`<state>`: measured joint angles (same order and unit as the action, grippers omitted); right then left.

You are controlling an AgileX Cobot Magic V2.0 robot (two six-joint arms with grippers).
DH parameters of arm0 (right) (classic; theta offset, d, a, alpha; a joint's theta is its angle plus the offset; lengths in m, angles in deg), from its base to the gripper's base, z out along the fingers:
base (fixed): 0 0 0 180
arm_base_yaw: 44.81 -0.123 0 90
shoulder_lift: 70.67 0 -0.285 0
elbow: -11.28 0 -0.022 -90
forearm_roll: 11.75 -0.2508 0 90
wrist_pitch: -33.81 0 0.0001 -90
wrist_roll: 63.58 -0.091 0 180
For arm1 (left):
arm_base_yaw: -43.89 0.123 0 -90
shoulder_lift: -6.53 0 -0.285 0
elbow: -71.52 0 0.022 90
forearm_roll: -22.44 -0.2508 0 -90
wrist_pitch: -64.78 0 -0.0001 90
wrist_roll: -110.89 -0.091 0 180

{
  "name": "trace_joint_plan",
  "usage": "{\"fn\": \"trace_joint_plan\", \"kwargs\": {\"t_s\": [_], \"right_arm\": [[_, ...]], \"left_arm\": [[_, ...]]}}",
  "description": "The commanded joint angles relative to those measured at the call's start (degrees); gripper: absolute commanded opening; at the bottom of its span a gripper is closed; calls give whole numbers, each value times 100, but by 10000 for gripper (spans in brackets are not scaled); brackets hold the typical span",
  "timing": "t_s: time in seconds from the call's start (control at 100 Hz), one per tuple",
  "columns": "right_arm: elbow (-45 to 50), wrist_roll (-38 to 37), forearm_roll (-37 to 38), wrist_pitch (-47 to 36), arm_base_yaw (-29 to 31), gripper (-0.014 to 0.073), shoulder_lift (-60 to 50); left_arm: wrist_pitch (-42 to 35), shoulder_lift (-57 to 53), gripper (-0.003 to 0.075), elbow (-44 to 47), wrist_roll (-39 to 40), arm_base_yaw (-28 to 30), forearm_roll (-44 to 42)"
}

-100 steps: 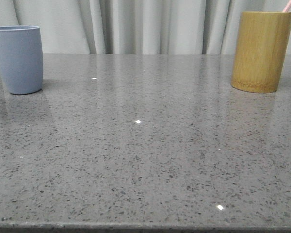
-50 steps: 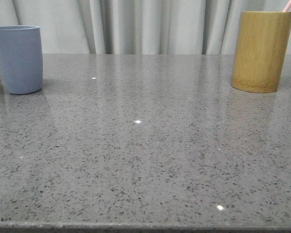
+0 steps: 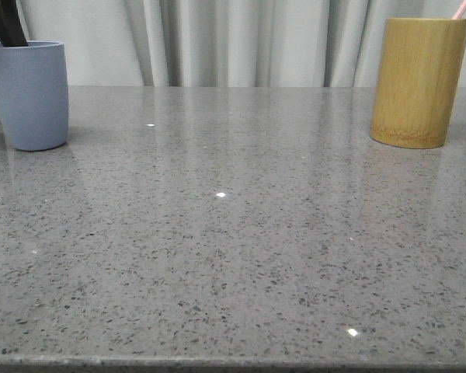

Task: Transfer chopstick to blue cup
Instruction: 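Grip the blue cup's rim with the left gripper and lift it, then carry the blue cup toward the table center and set it down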

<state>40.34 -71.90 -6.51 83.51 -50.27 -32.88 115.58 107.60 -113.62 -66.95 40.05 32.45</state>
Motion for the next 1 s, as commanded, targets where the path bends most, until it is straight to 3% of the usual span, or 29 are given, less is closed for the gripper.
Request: {"fn": "trace_joint_plan", "kwargs": {"t_s": [0.0, 0.18, 0.28, 0.42, 0.66, 0.99], "right_arm": [[-188, 8, 56, -438, 33, 472, 69], [-188, 8, 56, -425, 33, 472, 69], [-188, 8, 56, -425, 33, 472, 69], [-188, 8, 56, -425, 33, 472, 69], [-188, 8, 56, -425, 33, 472, 69], [-188, 8, 56, -425, 33, 472, 69]], "left_arm": [[-297, -140, 546, -185, 7, 15, 105], [-256, -98, 538, -185, 7, 15, 105], [-256, -98, 476, -185, 7, 15, 105], [-256, -98, 319, -185, 7, 15, 105], [-202, -98, -22, -205, 4, 15, 193], [573, -98, -19, -967, -133, -193, 251]]}}
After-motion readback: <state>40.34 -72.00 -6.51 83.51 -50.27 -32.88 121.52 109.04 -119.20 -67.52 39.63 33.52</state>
